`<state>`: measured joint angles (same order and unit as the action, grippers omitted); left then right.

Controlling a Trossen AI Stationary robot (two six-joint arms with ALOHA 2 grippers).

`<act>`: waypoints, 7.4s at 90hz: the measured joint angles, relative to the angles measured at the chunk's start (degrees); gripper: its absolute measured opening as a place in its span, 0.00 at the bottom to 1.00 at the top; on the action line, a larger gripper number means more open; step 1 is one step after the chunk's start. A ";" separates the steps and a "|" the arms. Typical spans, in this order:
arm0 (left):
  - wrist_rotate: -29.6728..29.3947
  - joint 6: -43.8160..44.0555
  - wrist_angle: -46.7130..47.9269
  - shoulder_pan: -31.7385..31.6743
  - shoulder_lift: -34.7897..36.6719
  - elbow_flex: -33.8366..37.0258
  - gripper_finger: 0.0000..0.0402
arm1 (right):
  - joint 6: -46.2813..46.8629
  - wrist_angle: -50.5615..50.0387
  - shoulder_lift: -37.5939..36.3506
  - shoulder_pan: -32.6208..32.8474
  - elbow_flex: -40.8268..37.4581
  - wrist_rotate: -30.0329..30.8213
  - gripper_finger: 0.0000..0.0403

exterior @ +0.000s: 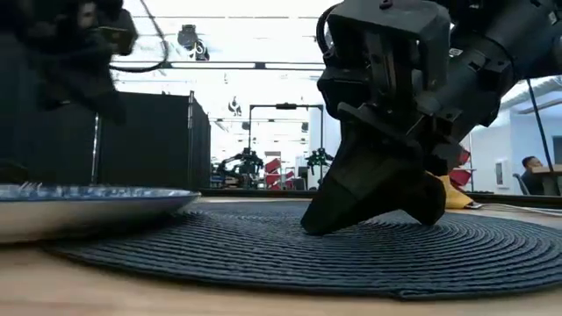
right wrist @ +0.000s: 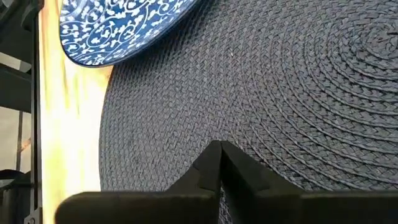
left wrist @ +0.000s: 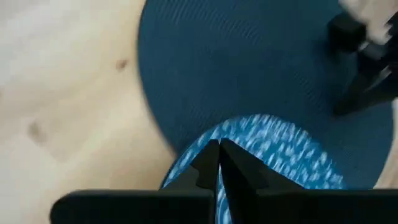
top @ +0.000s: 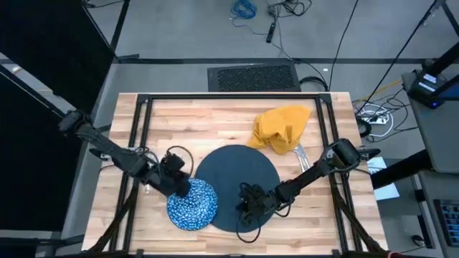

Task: Set table place
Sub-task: Put the blue plate on the blue tablemat

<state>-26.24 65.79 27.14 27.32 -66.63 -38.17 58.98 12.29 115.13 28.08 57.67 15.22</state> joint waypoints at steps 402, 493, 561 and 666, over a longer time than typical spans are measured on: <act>-3.38 43.98 11.27 32.11 -9.20 2.19 0.22 | -2.68 1.60 10.75 -11.87 18.25 -7.82 0.36; 8.62 50.96 25.28 33.95 -3.05 -0.68 0.22 | -2.97 0.87 10.75 -11.28 18.25 -7.91 0.36; 7.42 53.56 13.84 33.69 -9.03 2.69 0.22 | -2.67 0.92 10.75 -10.34 18.25 -7.73 0.36; 1.71 36.24 1.95 21.98 -9.05 6.16 0.21 | -2.17 1.52 10.73 -10.40 18.21 -7.38 0.28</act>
<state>-24.53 102.03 29.09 49.31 -75.68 -32.01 56.81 13.81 125.86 17.67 75.88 7.84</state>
